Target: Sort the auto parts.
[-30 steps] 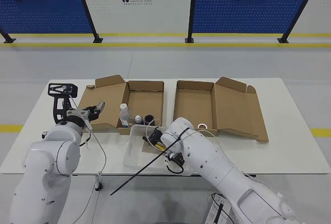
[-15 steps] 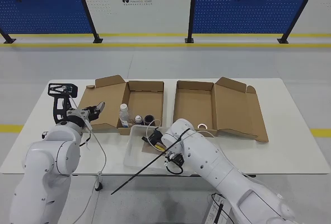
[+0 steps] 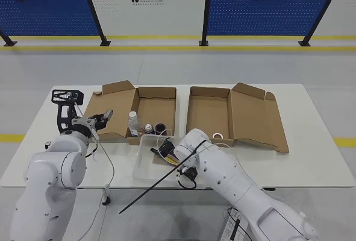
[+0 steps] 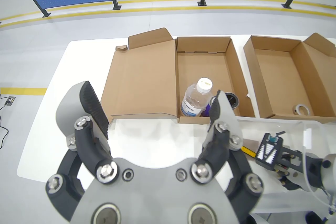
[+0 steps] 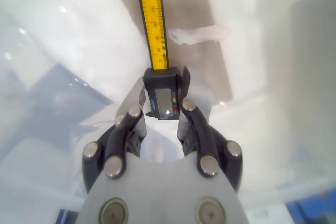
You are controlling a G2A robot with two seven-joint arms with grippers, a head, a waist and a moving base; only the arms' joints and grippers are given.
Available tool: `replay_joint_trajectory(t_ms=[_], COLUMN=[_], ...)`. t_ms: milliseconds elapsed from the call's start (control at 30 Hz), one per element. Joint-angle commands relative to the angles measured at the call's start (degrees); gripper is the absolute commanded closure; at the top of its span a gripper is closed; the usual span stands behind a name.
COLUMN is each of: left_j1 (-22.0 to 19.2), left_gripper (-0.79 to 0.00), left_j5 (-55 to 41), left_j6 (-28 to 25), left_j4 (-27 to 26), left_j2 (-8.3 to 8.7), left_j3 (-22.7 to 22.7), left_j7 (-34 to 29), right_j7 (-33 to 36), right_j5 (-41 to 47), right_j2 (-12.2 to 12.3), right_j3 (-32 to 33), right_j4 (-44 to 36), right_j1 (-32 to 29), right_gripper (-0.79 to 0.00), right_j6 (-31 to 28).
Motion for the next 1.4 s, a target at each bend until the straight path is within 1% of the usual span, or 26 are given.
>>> replay_joint_trajectory(t_ms=[0, 400, 633, 867, 1133, 1367], left_j1=[0.0, 0.0, 0.0, 0.0, 0.0, 0.0], left_gripper=[-0.785, -0.785, -0.785, -0.785, -0.785, -0.785], left_j5=[0.0, 0.0, 0.0, 0.0, 0.0, 0.0], left_j6=[0.0, 0.0, 0.0, 0.0, 0.0, 0.0], left_j4=[0.0, 0.0, 0.0, 0.0, 0.0, 0.0], left_j2=[0.0, 0.0, 0.0, 0.0, 0.0, 0.0], left_j3=[0.0, 0.0, 0.0, 0.0, 0.0, 0.0], left_j7=[0.0, 0.0, 0.0, 0.0, 0.0, 0.0], right_j7=[0.0, 0.5, 1.6, 1.1, 0.4, -2.4], right_j5=[0.1, -0.2, -0.7, -0.4, 0.7, 3.9], right_j2=[0.1, 1.4, 2.6, 4.0, 5.3, 6.3], right_j3=[0.2, 2.4, 5.0, 8.7, 13.0, 16.7], right_j4=[-1.0, -8.3, -15.1, -22.0, -27.0, -31.0], right_j1=[-0.4, -3.2, -5.6, -8.0, -10.2, -12.6], right_gripper=[0.0, 0.0, 0.0, 0.0, 0.0, 0.0], right_j6=[0.1, 0.4, 0.4, -0.3, -0.8, -1.8])
